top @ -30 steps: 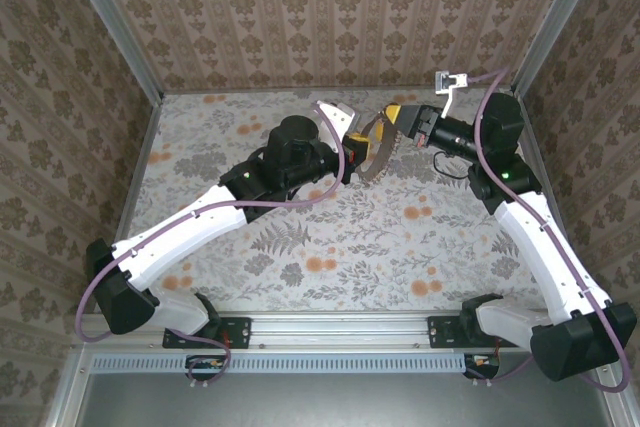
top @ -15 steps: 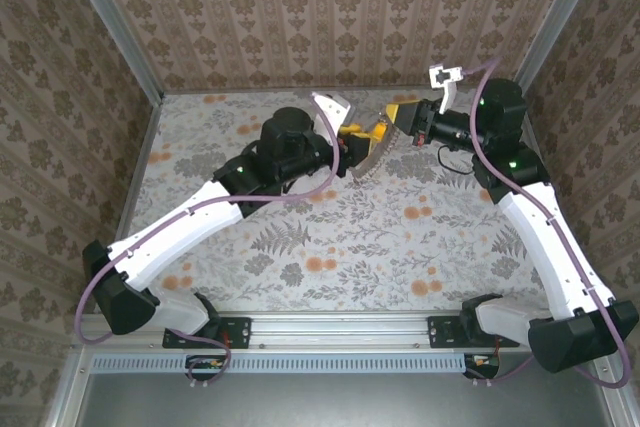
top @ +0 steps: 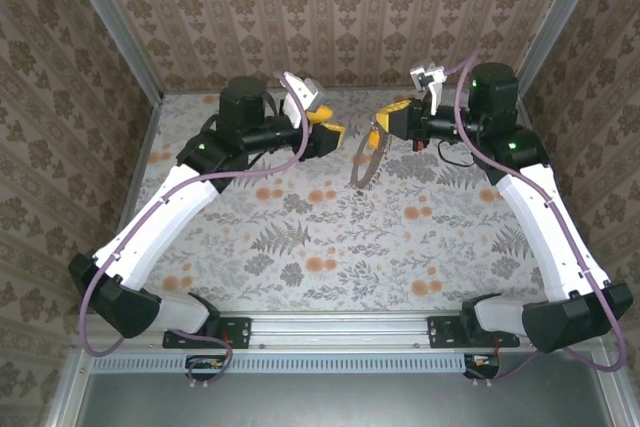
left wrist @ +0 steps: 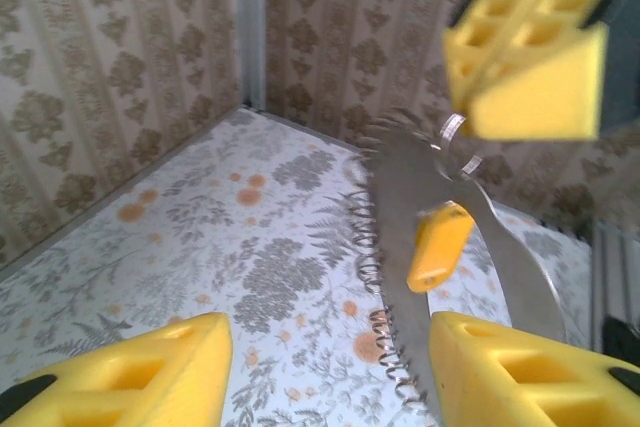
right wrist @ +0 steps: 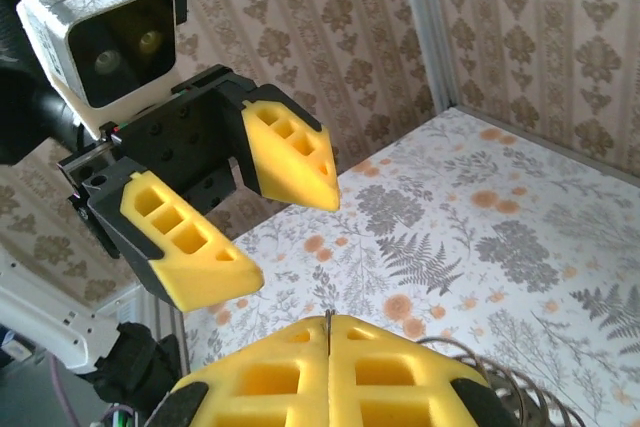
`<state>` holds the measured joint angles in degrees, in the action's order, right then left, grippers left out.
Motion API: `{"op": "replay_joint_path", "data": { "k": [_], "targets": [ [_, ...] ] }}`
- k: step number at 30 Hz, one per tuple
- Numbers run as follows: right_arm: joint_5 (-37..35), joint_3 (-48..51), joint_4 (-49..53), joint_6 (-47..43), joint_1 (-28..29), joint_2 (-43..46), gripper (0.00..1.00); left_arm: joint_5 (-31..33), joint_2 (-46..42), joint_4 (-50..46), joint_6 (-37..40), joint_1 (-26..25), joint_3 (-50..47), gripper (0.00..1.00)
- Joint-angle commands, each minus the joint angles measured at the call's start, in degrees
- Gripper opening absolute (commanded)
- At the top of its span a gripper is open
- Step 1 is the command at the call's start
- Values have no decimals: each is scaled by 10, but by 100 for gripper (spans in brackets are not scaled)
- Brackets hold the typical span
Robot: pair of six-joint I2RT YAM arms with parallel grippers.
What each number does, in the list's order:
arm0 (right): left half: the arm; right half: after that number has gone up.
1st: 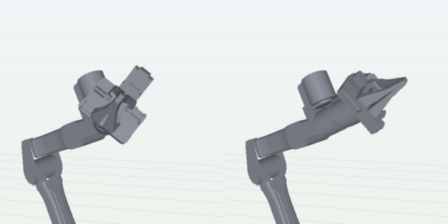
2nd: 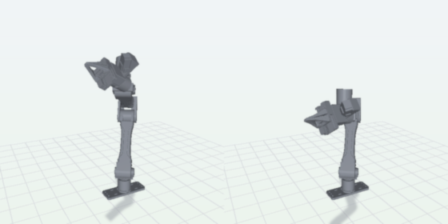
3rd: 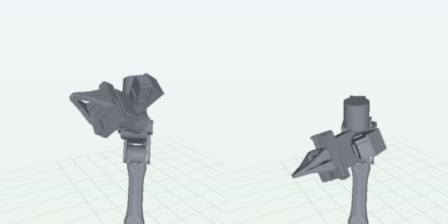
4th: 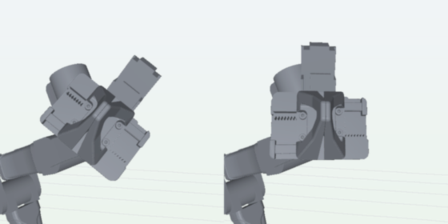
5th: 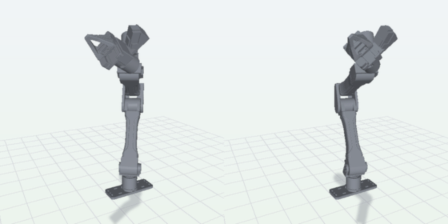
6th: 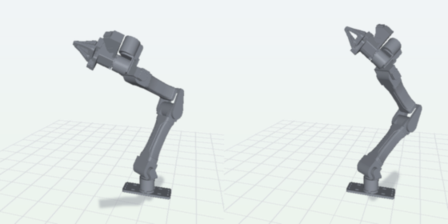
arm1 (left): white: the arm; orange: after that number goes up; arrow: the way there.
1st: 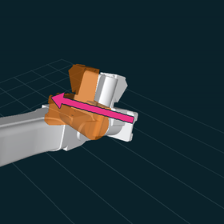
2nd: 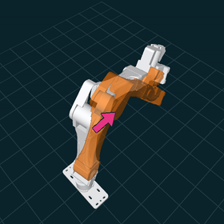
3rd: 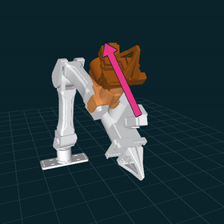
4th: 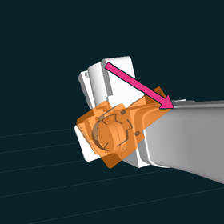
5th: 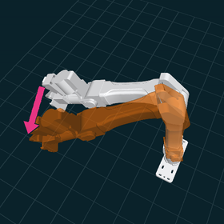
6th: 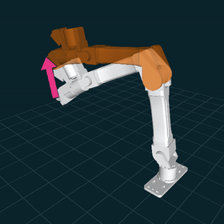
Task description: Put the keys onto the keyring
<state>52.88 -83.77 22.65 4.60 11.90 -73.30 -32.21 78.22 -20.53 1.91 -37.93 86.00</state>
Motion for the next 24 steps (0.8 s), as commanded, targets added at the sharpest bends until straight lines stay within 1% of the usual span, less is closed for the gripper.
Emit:
{"op": "replay_joint_path", "data": {
  "k": [1, 3, 7, 10, 14, 20, 24],
  "targets": [
    [64, -23, 7, -21, 1, -9, 0, -127, 7, -35, 73, 8, 42, 52],
    [74, -24, 5, -16, 0, -14, 0, -162, 15, -40, 84, 11, 50, 48],
    [90, -25, 5, -12, 0, -20, 0, -210, 29, -39, 92, 18, 62, 39],
    [95, -24, 1, -7, 2, -20, 0, -221, 38, -49, 95, 21, 74, 38],
    [101, -23, -8, 2, 5, -21, 0, -244, 45, -33, 88, 25, 78, 30],
    [101, -26, -4, 2, 17, -26, 0, -275, 60, -26, 82, 25, 91, 23],
    [98, -28, -2, 1, 26, -29, 0, -289, 71, -28, 81, 26, 102, 21]
  ]
}}
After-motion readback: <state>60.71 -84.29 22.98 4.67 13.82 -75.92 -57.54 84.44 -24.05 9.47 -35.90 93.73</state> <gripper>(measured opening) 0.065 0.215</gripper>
